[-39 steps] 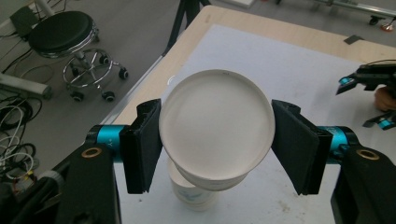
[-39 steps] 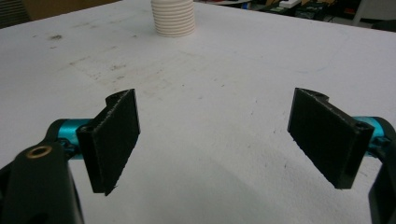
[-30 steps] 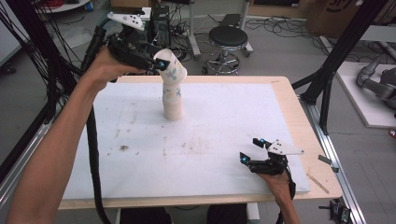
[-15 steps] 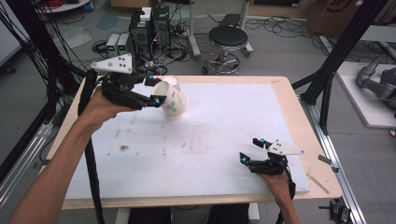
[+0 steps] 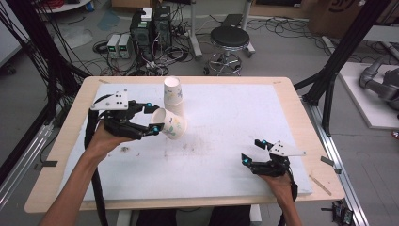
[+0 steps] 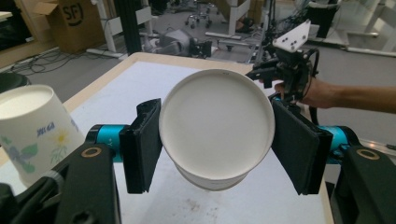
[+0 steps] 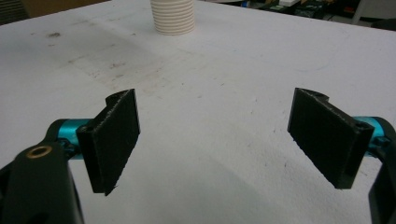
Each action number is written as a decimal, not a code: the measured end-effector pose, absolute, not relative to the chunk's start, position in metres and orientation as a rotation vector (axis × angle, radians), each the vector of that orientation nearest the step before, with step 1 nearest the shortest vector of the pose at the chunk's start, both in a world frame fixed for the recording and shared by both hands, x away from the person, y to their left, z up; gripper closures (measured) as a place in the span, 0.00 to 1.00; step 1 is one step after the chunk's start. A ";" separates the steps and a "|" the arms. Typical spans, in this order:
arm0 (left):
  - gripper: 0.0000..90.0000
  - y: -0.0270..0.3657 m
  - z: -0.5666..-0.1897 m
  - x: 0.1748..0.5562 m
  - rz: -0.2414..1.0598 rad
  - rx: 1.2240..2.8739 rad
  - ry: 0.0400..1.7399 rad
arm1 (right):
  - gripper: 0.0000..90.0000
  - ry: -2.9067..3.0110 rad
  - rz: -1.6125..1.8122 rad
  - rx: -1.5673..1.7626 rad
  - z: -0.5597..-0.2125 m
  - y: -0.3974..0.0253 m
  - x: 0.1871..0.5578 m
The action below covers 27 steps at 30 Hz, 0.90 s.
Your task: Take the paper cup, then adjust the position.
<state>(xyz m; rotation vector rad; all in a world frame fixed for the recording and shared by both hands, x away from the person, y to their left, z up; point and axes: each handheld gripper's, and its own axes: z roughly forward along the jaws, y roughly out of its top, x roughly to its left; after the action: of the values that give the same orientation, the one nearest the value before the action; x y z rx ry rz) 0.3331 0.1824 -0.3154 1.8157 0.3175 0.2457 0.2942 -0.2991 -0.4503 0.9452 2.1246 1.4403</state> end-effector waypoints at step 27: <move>0.40 0.181 -0.339 0.329 0.206 1.801 0.302 | 0.19 2.120 1.454 0.950 -0.450 -0.300 0.294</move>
<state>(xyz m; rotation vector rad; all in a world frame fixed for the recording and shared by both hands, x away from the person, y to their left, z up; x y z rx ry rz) 0.3289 0.1813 -0.3391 1.8013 0.3020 0.2064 0.2944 -0.3001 -0.4501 0.9496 2.1199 1.4542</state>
